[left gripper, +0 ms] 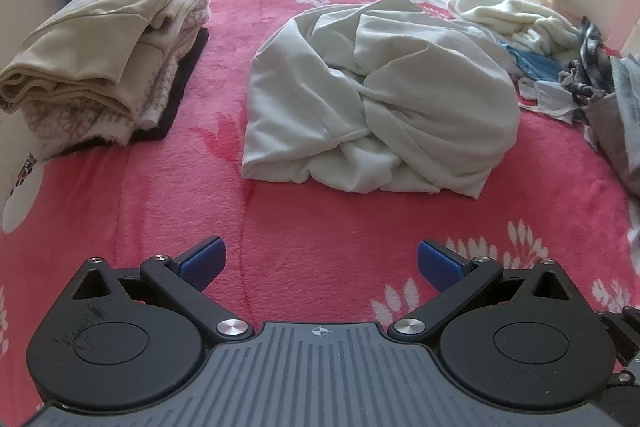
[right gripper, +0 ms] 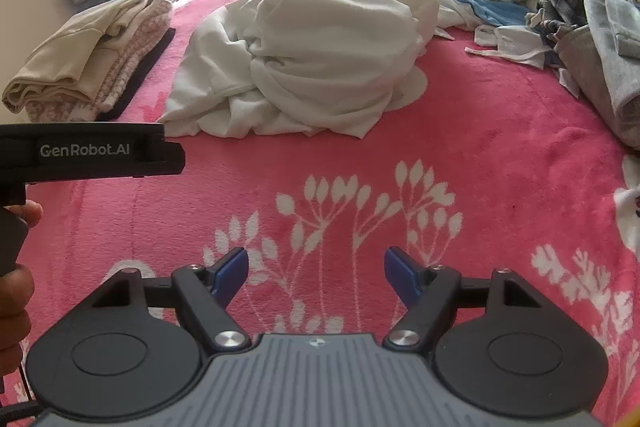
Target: Fold clothes
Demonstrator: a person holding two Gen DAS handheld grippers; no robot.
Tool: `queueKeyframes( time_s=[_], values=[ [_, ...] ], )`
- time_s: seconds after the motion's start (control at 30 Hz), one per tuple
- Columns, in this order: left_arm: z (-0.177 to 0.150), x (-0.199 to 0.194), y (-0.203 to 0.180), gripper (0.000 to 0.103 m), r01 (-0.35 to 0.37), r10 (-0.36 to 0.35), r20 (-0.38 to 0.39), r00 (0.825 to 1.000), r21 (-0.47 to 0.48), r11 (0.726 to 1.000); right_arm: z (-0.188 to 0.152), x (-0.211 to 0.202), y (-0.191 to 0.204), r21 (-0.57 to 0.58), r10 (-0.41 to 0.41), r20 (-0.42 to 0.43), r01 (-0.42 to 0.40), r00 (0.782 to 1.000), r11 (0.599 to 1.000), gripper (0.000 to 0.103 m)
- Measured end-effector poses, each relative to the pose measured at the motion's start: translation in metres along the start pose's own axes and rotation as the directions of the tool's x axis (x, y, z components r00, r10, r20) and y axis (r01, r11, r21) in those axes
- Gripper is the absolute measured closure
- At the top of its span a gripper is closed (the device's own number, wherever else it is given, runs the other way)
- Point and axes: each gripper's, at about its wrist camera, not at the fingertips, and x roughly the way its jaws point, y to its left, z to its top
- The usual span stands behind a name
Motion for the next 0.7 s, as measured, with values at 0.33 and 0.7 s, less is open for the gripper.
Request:
queueKeyframes(
  time_s=[0.33,0.7],
  values=[
    [0.0019,0.0076,0.0009,0.0,0.003,-0.003,0.021,1.0,0.004,1.0,-0.0005,0.0006,-0.0024,-0.006,-0.003,0.006,0.003,1.0,1.0,0.025],
    [-0.0021,-0.0005,-0.0044,0.0,0.022,-0.022,0.069,0.997,0.001,1.0,0.0003,-0.0005,-0.0018,-0.004,-0.02,0.011,0.02,1.0,1.0,0.025]
  ],
)
